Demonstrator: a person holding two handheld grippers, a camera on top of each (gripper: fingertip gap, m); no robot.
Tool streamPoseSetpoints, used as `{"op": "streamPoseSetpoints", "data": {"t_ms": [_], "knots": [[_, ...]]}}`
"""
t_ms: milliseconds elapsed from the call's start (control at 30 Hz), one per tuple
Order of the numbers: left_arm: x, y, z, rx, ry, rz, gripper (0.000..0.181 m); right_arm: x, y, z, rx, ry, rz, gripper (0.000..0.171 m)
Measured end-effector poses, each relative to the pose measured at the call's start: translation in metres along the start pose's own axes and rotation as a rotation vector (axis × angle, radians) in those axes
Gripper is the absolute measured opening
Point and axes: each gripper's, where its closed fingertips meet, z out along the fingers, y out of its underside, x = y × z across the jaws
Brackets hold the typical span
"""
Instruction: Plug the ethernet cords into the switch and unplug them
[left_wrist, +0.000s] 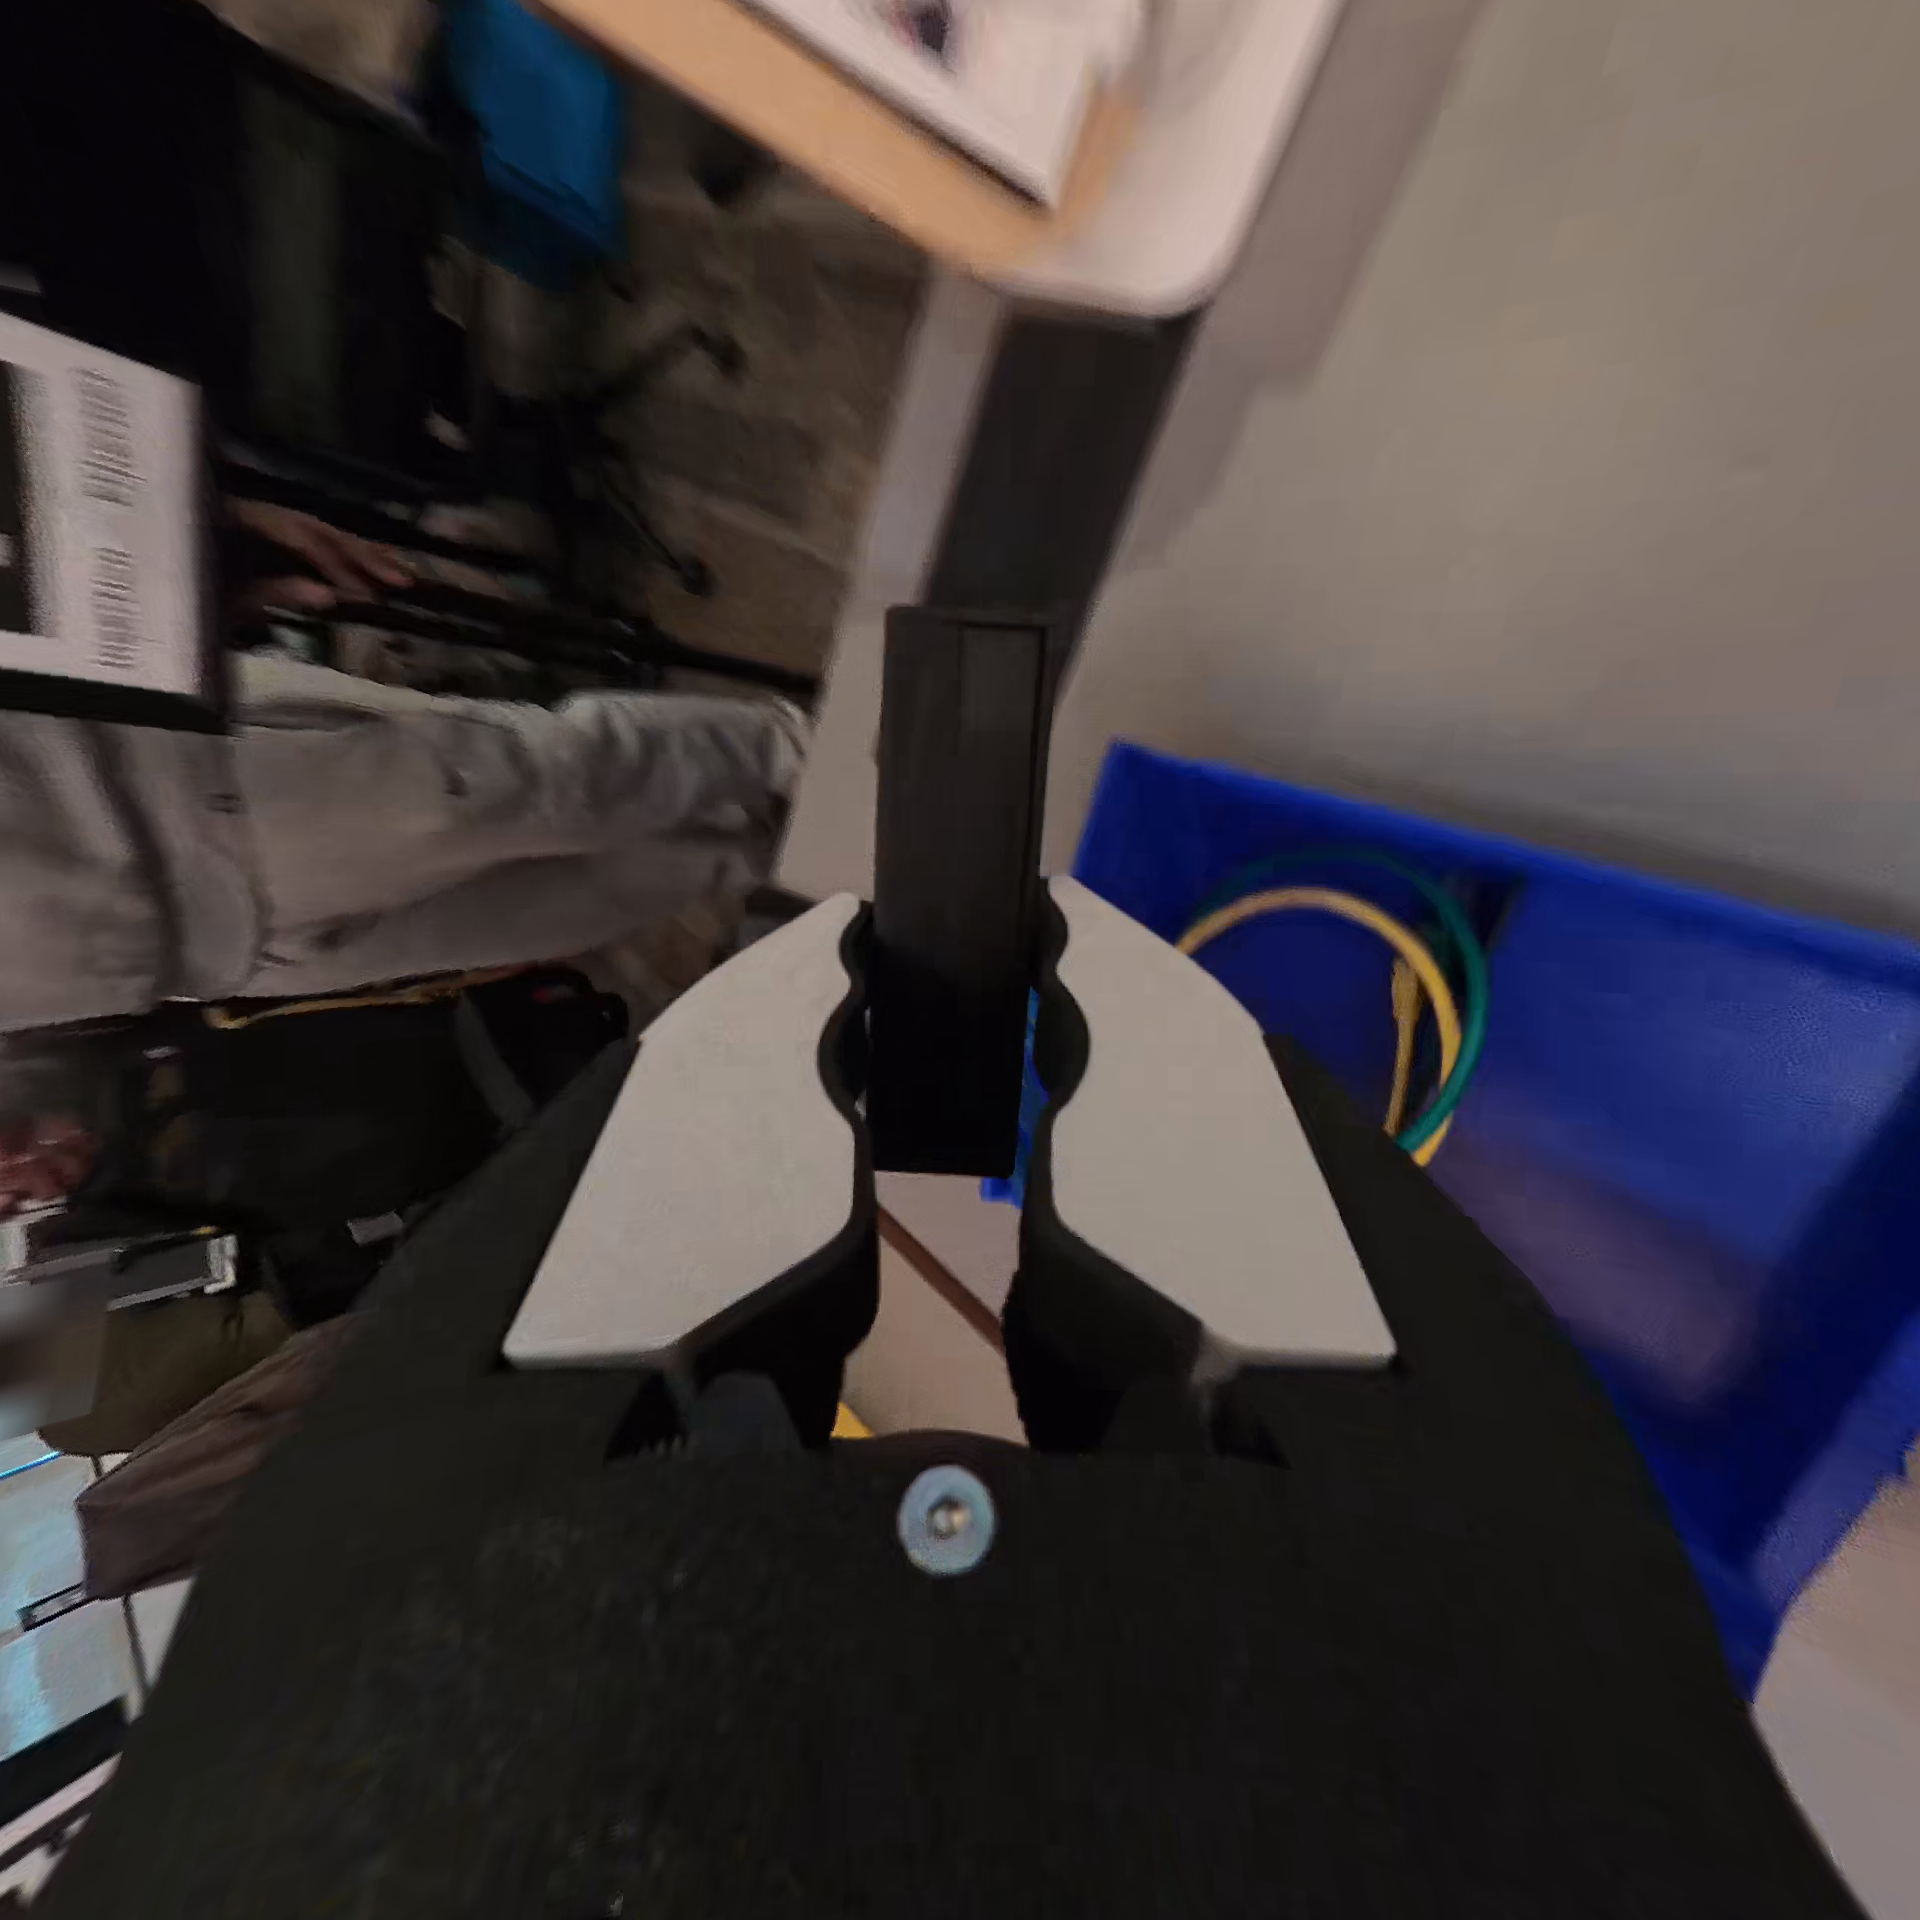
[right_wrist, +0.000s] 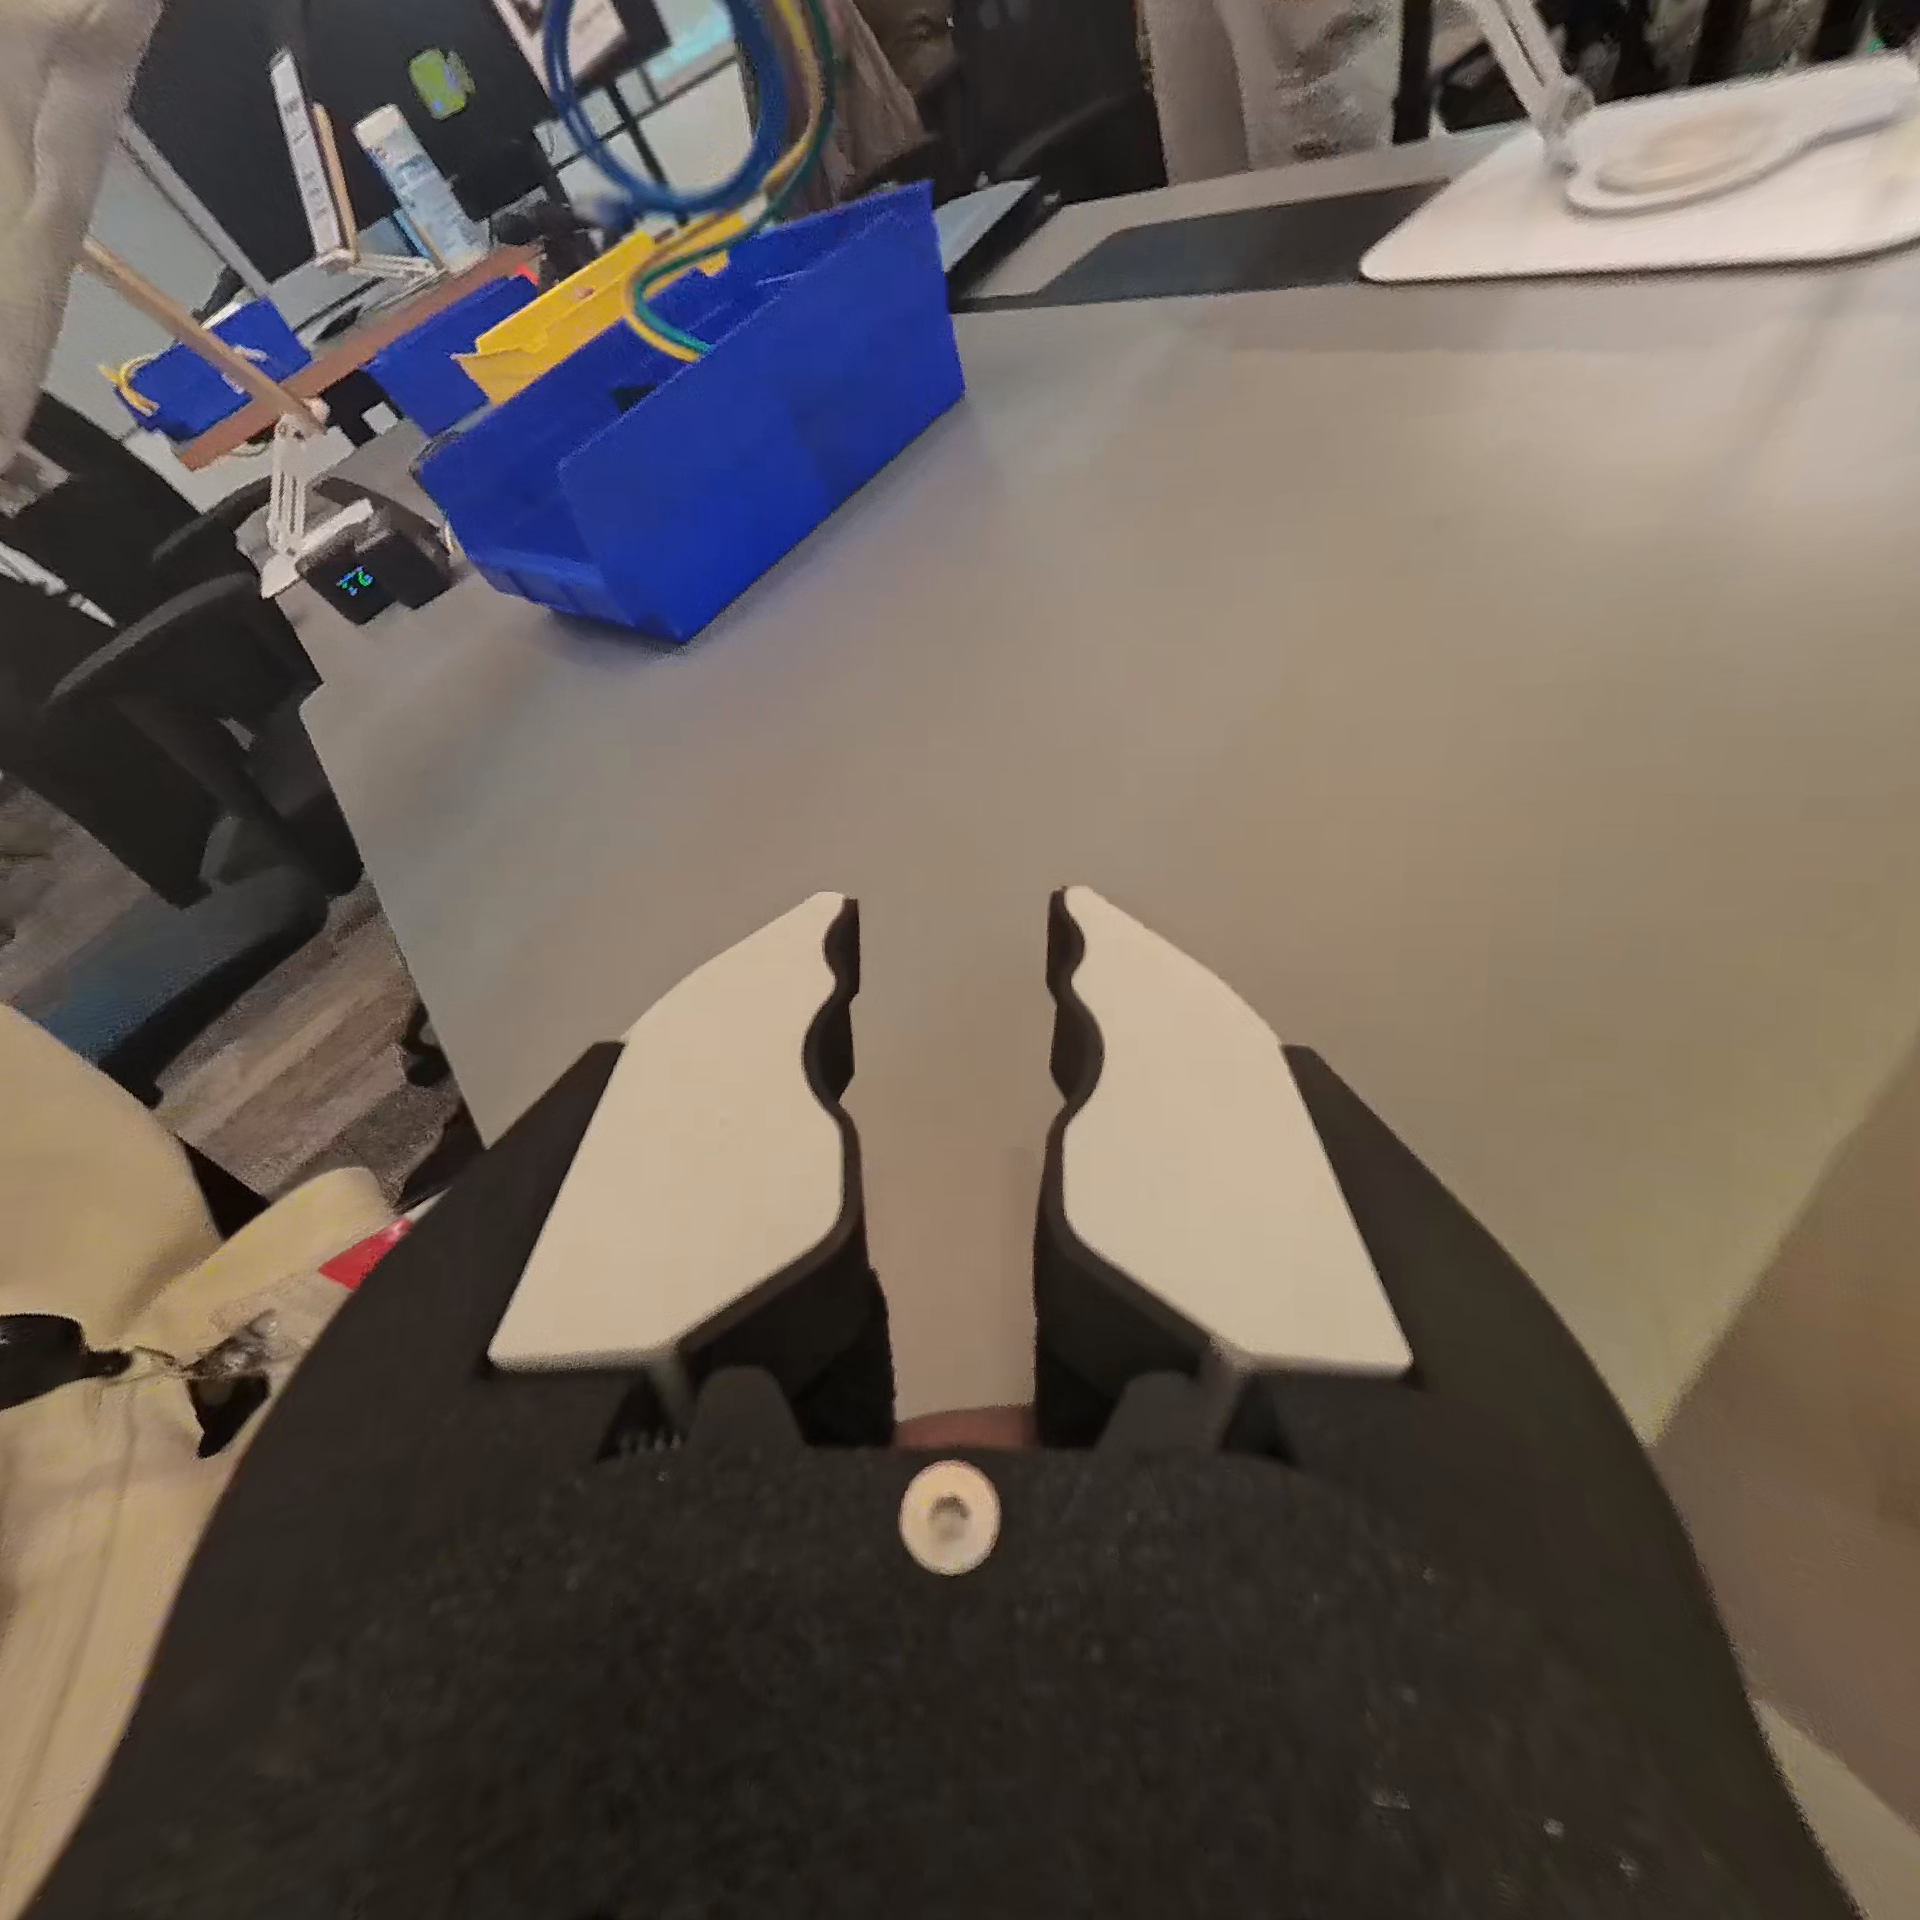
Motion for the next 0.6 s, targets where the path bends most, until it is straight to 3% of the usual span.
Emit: {"op": "streamPoseSetpoints", "data": {"t_ms": [133, 333, 467, 600], "knots": [[-0.005, -0.062, -0.071, 0.312, -0.204, -0.081, 0.028, -0.021, -0.031, -0.001, 0.023, -0.003, -0.155, 0.034], [0.079, -0.165, -0.151, 0.683, -0.216, -0.017, 0.028, -0.064, -0.103, -0.016, 0.133, -0.018, -0.363, 0.035], [0.126, -0.211, -0.179, 0.772, -0.229, 0.086, 0.027, -0.095, -0.141, -0.030, 0.216, -0.056, -0.428, 0.035], [0.132, -0.247, -0.225, 0.828, -0.267, 0.163, 0.027, -0.118, -0.162, -0.043, 0.268, -0.100, -0.435, 0.035]]}}
